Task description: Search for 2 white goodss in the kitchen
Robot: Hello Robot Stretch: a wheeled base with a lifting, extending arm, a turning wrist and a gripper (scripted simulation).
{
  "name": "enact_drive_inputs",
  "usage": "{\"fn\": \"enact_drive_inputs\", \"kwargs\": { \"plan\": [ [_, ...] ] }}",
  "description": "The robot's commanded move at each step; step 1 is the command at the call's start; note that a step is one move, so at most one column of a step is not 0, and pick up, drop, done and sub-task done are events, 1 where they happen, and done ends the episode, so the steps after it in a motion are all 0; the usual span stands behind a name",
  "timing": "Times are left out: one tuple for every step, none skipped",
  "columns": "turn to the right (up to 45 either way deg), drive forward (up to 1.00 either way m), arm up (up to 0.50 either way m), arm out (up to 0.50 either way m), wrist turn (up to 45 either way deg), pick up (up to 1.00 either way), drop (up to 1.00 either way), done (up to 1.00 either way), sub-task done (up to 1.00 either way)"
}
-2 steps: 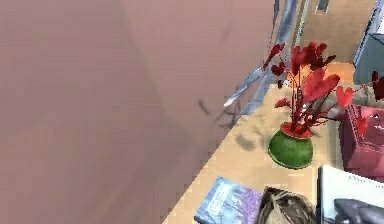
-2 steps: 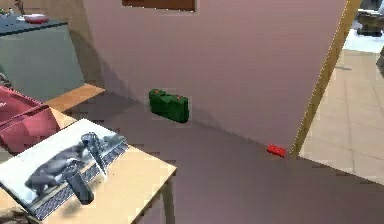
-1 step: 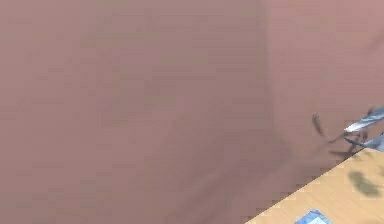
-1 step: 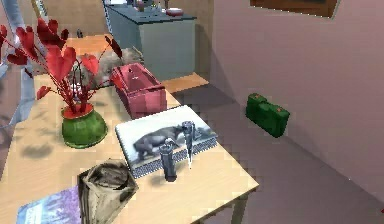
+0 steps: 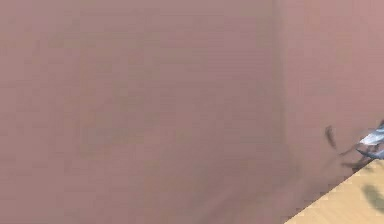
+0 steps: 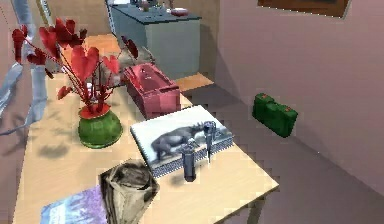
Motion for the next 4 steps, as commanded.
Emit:
{"fn": "enact_drive_inputs", "kwargs": {
  "plan": [
    [45.0, 0.00, 0.00, 0.00, 0.0, 0.00, 0.00, 0.00, 0.00],
    [45.0, 0.00, 0.00, 0.00, 0.0, 0.00, 0.00, 0.00, 0.00],
    [45.0, 0.00, 0.00, 0.00, 0.0, 0.00, 0.00, 0.00, 0.00],
    [33.0, 0.00, 0.00, 0.00, 0.0, 0.00, 0.00, 0.00, 0.00]
  ]
}}
